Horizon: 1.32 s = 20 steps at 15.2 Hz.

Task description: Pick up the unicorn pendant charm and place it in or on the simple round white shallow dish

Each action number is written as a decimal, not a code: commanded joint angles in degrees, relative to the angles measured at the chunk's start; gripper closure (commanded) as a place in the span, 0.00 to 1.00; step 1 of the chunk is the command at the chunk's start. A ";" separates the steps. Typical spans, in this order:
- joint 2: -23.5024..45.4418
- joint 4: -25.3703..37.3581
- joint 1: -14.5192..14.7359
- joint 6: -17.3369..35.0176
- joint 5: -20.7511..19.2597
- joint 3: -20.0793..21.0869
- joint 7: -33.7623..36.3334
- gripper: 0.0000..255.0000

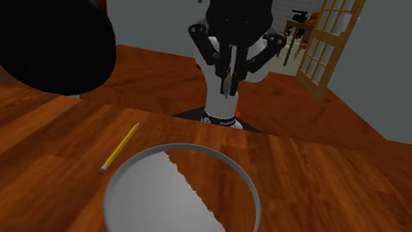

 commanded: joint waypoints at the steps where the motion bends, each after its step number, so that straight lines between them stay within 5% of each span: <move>1: 4.35 3.25 -0.59 1.07 -0.82 0.43 0.27 1.00; 9: 23.29 21.01 -1.77 1.89 -5.46 2.30 3.06 1.00; 20: 24.19 13.50 -1.59 10.26 -5.55 2.46 2.74 1.00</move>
